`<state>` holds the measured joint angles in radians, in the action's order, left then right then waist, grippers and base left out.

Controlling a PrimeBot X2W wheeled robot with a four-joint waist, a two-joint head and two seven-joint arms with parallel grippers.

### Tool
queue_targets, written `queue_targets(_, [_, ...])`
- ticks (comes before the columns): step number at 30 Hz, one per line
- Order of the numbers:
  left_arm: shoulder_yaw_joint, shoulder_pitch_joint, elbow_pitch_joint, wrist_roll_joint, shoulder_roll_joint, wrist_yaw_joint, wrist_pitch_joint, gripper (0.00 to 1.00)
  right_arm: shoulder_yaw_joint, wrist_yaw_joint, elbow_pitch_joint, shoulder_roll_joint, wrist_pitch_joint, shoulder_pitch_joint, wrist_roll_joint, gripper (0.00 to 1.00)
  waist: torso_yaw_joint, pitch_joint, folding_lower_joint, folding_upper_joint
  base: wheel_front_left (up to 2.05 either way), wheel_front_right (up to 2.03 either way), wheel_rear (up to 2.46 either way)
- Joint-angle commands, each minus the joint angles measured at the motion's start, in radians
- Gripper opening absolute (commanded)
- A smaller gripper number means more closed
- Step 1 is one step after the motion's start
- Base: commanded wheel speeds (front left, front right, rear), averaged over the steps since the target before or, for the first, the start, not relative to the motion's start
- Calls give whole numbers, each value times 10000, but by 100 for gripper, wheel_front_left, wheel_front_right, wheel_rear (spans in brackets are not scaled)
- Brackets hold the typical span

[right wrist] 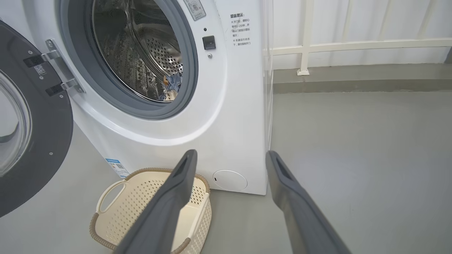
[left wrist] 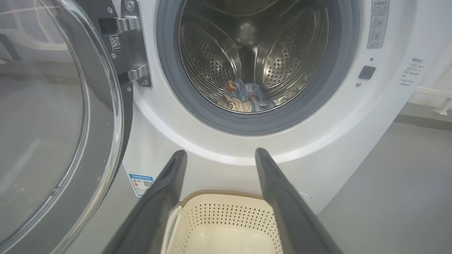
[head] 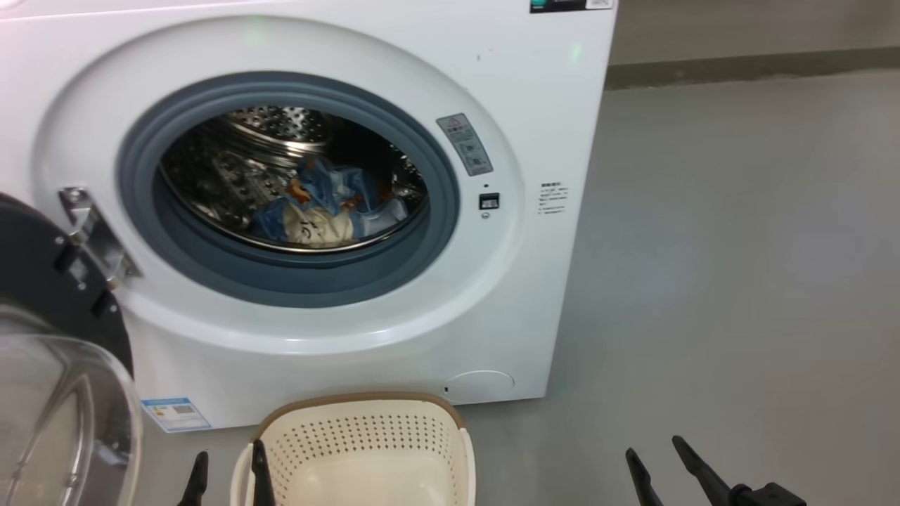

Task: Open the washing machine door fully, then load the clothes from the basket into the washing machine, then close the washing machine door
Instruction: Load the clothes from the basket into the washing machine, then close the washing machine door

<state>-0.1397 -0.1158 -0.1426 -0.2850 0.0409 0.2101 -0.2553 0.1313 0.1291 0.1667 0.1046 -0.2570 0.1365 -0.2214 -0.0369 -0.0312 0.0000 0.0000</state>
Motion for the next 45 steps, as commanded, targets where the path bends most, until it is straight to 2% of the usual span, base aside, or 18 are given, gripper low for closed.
queue_targets(1, [338, 76, 353, 134, 94, 72, -64, 100, 301, 16, -224, 137, -48, -103, -1, 100, 179, -129, 0, 0, 0, 0, 0])
queue_targets(27, [545, -422, 571, 759, 93, -405, -64, 100, 264, 16, -264, 98, -48, -11, -19, 100, 132, 10, 0, 0, 0, 0, 0])
queue_targets(34, [514, -475, 574, 795, 93, -417, -64, 100, 156, 16, -287, 95, -48, -13, 19, 100, 75, -20, 0, 0, 0, 0, 0])
queue_targets(37, [514, -480, 571, 899, 93, -264, -64, 100, 132, 16, -287, 99, -48, -26, 21, 100, 74, -24, 0, 0, -25, 25, 0])
queue_targets(45, [464, -509, 584, 880, 93, -198, -65, 100, 91, 16, -327, 62, -48, -9, 22, 100, 106, -32, 0, 0, -99, 99, 0])
